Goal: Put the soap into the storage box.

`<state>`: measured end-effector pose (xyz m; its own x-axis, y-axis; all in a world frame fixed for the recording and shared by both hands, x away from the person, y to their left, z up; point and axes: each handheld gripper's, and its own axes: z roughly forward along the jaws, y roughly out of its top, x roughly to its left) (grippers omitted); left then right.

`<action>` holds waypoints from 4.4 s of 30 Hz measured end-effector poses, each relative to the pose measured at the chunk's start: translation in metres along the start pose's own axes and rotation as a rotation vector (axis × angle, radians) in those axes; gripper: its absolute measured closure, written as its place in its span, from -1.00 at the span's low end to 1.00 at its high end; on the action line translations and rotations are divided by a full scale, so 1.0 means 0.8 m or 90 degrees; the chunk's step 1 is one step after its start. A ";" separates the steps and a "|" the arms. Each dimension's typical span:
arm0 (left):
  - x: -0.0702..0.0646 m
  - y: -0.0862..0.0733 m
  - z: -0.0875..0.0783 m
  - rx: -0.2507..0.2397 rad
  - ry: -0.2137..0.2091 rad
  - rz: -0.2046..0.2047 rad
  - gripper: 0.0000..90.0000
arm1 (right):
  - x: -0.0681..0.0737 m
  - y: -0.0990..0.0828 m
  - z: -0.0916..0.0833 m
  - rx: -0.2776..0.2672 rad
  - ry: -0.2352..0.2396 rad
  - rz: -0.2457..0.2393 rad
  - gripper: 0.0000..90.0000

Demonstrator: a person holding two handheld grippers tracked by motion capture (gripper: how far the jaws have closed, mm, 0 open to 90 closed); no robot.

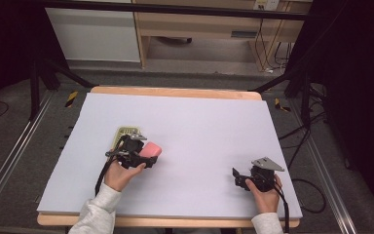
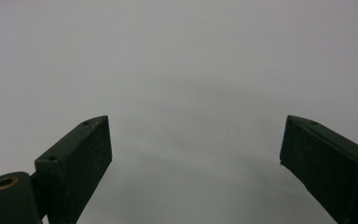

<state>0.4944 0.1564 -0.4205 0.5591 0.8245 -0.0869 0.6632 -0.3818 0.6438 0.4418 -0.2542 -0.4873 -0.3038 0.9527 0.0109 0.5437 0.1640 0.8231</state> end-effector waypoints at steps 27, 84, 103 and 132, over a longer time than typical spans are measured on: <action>0.038 0.005 -0.017 -0.022 0.018 -0.040 -0.17 | 0.000 0.000 0.000 0.002 0.002 0.002 -0.79; 0.109 0.004 0.009 -0.012 0.114 -0.121 -0.17 | -0.001 0.000 0.001 0.005 0.002 -0.002 -0.79; 0.111 0.000 0.022 0.000 0.120 -0.126 -0.17 | -0.001 0.000 0.002 0.005 0.002 -0.002 -0.79; 0.111 -0.002 0.029 0.004 0.133 -0.131 -0.17 | 0.000 0.000 0.001 0.006 0.001 -0.002 -0.79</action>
<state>0.5548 0.2208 -0.4472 0.2984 0.9527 -0.0570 0.7557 -0.1994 0.6238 0.4428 -0.2542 -0.4877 -0.3072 0.9516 0.0088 0.5496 0.1699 0.8180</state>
